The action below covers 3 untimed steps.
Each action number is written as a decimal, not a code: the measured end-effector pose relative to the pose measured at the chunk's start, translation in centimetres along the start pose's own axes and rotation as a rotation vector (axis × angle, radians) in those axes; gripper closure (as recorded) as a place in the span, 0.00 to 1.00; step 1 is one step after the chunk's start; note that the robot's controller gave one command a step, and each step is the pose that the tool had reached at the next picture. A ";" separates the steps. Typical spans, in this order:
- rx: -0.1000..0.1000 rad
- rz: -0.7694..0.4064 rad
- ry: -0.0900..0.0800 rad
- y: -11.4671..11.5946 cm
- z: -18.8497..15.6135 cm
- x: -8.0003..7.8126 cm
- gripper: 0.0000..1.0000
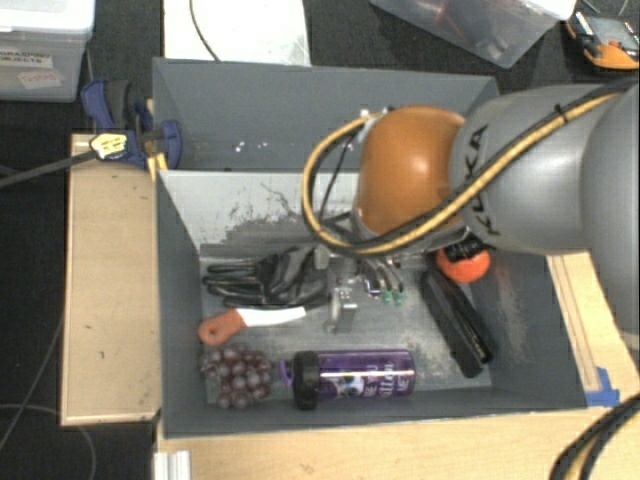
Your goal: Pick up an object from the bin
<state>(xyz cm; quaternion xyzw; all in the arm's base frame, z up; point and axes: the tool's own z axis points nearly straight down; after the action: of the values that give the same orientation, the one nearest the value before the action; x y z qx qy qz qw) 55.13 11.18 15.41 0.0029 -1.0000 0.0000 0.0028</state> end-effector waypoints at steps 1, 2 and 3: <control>-0.001 0.006 -0.008 -0.1 -0.5 -0.2 0.00; -0.004 0.048 -0.012 5.9 8.1 -3.6 0.00; -0.002 0.026 -0.017 5.7 4.1 -4.2 0.00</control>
Offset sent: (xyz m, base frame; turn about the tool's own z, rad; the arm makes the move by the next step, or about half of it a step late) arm 0.0328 0.0584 -0.0841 0.0485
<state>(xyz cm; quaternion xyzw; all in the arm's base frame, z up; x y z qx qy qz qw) 59.29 16.93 11.32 -0.0100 -0.9999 -0.0011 -0.0057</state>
